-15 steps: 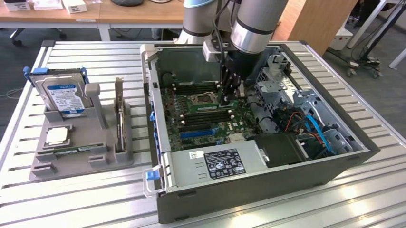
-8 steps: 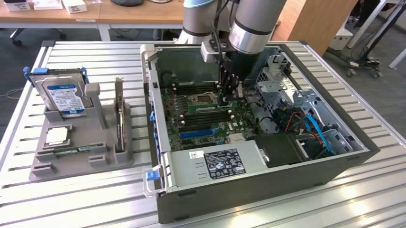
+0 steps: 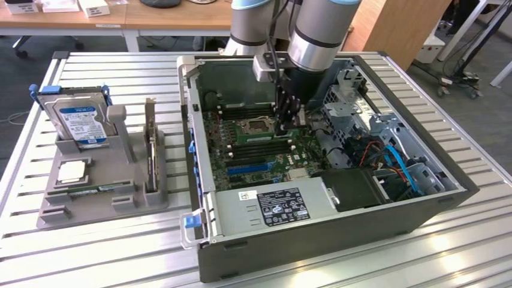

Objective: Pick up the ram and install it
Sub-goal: 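Insert the ram into the slot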

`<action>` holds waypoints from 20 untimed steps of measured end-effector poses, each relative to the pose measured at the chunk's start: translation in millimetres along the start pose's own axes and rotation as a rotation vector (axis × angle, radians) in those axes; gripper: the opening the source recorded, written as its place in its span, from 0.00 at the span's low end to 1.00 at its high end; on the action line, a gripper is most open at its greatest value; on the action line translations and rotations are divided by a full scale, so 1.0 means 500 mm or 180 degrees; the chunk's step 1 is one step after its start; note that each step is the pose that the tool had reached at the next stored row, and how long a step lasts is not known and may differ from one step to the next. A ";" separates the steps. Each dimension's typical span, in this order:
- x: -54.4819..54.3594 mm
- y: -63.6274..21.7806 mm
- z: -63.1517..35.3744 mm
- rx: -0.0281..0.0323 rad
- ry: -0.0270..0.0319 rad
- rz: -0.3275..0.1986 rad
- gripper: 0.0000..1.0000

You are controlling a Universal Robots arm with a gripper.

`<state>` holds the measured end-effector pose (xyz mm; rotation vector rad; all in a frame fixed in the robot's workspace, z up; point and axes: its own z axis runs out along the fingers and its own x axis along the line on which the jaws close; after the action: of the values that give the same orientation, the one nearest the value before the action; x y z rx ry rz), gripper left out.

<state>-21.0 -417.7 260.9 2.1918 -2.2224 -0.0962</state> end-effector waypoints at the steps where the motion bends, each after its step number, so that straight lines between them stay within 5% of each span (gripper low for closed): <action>1: 0.000 0.000 0.003 0.0000 0.0000 0.0000 0.11; 20: 0.008 0.003 0.012 0.0002 0.0000 0.0001 0.11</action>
<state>-23.0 -421.5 255.1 2.1919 -2.2230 -0.0959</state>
